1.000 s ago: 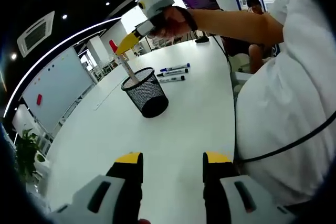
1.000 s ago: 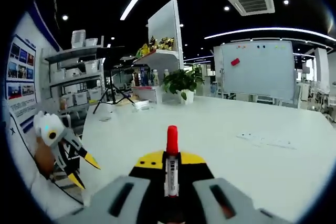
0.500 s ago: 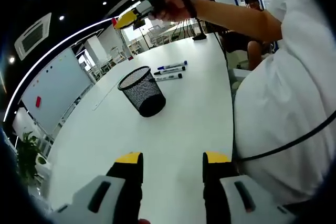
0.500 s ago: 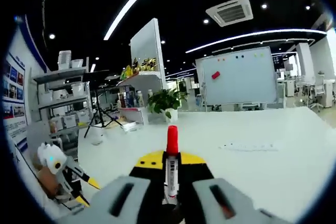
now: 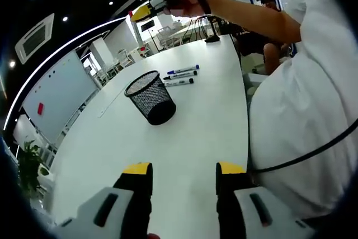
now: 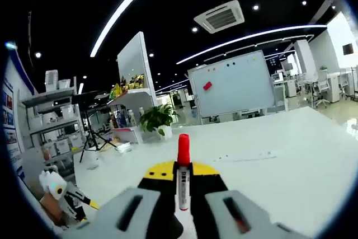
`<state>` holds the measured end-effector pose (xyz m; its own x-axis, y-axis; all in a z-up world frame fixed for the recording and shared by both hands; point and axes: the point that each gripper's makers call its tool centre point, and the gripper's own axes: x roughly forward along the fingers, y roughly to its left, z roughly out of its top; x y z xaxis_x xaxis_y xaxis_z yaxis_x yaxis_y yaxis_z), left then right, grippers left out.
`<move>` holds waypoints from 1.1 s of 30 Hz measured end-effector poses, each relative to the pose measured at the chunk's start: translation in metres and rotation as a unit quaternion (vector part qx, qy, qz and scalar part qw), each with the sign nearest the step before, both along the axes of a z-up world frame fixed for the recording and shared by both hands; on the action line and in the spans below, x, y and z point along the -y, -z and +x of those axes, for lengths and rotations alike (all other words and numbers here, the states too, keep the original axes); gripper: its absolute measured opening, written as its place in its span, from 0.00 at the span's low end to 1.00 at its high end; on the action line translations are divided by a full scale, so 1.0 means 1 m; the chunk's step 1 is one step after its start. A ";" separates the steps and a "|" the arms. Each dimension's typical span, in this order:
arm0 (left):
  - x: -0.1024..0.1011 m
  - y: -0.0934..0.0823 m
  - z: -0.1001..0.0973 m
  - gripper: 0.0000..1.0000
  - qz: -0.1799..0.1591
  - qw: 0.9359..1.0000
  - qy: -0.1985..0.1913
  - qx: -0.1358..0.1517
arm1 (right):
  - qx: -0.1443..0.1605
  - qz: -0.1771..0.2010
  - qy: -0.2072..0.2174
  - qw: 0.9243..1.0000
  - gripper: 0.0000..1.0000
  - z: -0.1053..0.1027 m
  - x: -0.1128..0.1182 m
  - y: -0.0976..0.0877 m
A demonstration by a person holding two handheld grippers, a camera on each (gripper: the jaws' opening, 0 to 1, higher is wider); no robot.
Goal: Pick up the whiteboard markers from the pen holder and place them facing the whiteboard neatly
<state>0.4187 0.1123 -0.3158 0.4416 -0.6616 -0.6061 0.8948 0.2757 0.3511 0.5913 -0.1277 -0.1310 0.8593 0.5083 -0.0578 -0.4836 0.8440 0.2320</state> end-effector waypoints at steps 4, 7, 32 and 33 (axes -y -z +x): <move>0.001 0.001 0.000 0.47 0.001 1.000 0.000 -0.001 | -0.004 -0.004 0.006 1.000 0.08 0.001 0.009 0.002; 0.001 0.002 0.000 0.47 0.005 1.000 0.001 -0.001 | -0.010 -0.022 0.025 0.999 0.08 0.004 0.021 0.007; 0.006 0.000 0.000 0.47 -0.001 1.000 0.003 0.003 | -0.192 -0.172 0.133 0.957 0.08 -0.010 0.122 0.100; 0.006 0.000 0.000 0.47 0.000 1.000 0.004 0.002 | -0.200 -0.171 0.133 0.956 0.08 -0.011 0.122 0.103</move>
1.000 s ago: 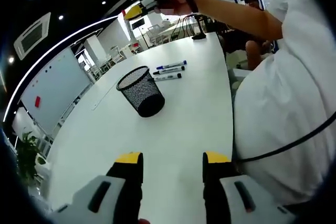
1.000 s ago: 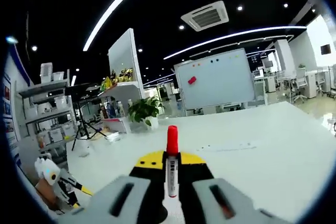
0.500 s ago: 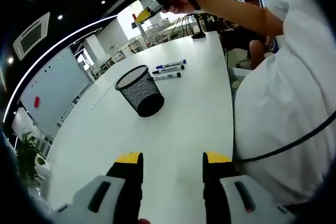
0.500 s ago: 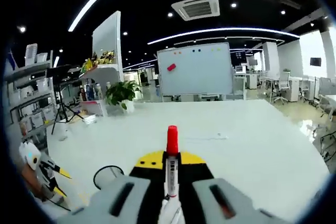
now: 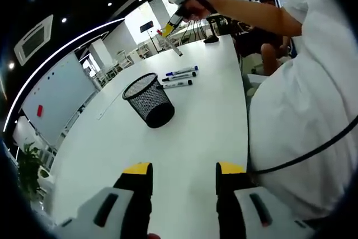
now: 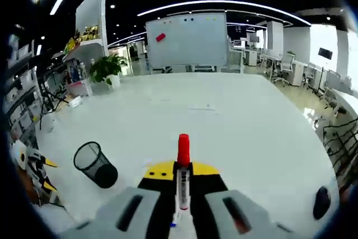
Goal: Pick up the whiteboard markers from the pen holder and place them facing the whiteboard neatly
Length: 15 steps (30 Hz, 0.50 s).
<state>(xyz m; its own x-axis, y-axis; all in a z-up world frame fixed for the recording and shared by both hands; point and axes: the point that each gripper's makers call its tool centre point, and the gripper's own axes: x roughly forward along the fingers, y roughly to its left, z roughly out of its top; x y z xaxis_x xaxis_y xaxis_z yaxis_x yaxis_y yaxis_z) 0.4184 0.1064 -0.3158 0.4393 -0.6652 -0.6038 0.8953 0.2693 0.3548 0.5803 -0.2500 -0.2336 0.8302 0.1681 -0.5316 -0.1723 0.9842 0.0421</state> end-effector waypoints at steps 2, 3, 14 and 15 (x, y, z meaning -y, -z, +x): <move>0.001 0.000 -0.001 0.47 -0.003 1.000 0.004 -0.003 | -0.021 0.010 -0.003 1.000 0.08 -0.002 0.001 0.008; 0.002 -0.001 -0.002 0.47 -0.006 1.000 0.006 -0.004 | -0.030 0.008 -0.002 1.000 0.08 -0.002 0.003 0.011; 0.003 -0.003 -0.004 0.47 -0.012 1.000 0.009 -0.007 | -0.101 0.008 -0.007 0.995 0.08 -0.012 0.010 0.042; 0.003 -0.002 -0.004 0.47 -0.012 1.000 0.009 -0.007 | -0.107 0.008 -0.007 0.994 0.08 -0.013 0.011 0.045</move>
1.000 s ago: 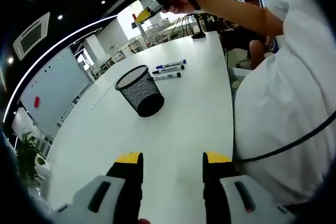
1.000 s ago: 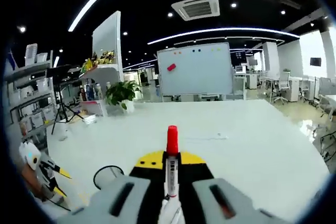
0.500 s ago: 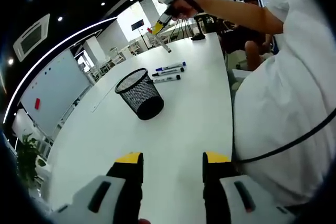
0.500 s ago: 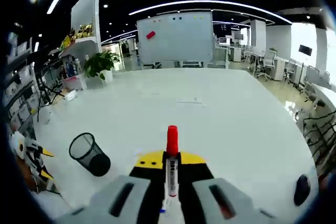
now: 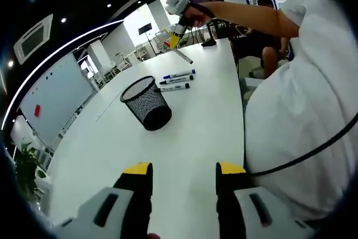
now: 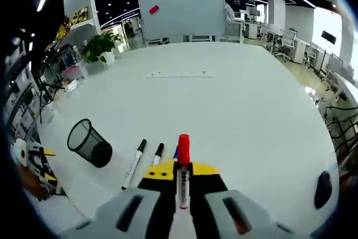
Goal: Pick up the whiteboard markers from the pen holder and place them facing the whiteboard neatly
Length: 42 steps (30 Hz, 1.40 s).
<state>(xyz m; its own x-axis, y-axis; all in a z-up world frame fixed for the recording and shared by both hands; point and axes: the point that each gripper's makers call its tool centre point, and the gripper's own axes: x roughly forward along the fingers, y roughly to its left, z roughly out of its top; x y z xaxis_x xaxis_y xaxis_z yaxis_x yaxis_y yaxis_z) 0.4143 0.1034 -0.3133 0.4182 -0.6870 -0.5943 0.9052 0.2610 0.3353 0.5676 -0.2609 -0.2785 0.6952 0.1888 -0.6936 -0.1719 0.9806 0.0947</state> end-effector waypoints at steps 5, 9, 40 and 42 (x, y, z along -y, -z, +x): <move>0.000 0.002 -0.002 0.47 0.004 1.000 0.002 -0.003 | -0.046 -0.003 0.000 0.999 0.08 -0.008 0.002 0.021; 0.001 0.000 -0.003 0.47 0.003 1.000 0.006 -0.001 | -0.059 0.003 -0.003 0.998 0.08 -0.011 -0.001 0.027; 0.004 0.000 -0.008 0.47 0.004 1.000 0.018 -0.002 | -0.102 0.016 0.041 0.994 0.08 0.004 -0.006 0.066; 0.005 -0.001 -0.009 0.47 0.002 1.000 0.020 -0.002 | -0.103 0.018 0.041 0.994 0.08 0.005 -0.007 0.066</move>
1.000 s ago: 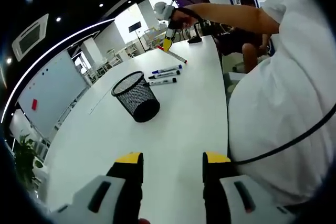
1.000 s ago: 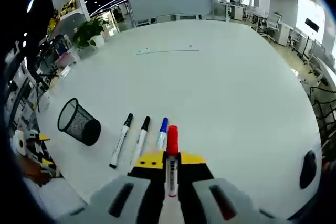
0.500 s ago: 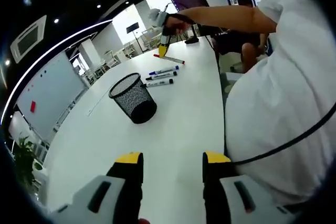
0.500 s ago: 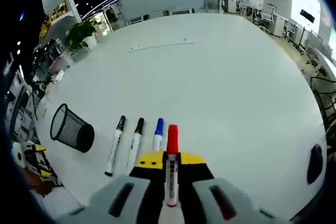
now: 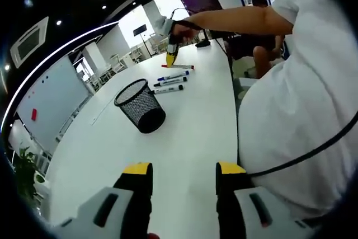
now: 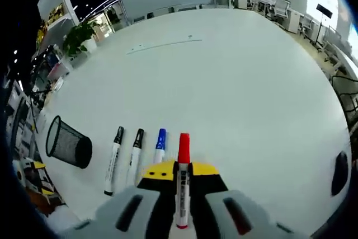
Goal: Pick up the whiteboard markers from the pen holder and place them facing the whiteboard neatly
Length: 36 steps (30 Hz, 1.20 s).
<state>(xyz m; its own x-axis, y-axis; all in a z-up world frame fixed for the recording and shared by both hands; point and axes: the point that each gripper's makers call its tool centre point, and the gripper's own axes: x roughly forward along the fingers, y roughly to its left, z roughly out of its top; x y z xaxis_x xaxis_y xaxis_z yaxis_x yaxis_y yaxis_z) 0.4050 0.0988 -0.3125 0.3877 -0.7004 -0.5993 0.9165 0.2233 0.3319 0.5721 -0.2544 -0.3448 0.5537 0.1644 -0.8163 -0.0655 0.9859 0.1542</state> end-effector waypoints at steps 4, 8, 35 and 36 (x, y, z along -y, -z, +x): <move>0.000 0.001 0.000 0.47 0.001 1.000 0.000 0.000 | -0.001 -0.003 -0.001 1.000 0.08 0.000 0.000 0.001; 0.000 0.002 -0.001 0.47 0.003 1.000 0.001 -0.001 | -0.002 -0.005 0.002 1.000 0.08 0.002 0.001 0.002; -0.002 0.004 0.002 0.47 0.003 1.000 -0.005 -0.004 | -0.010 -0.019 0.000 1.000 0.08 0.023 0.004 0.018; -0.003 0.004 0.003 0.47 0.004 1.000 -0.006 -0.003 | -0.011 -0.022 -0.001 1.000 0.08 0.023 0.005 0.018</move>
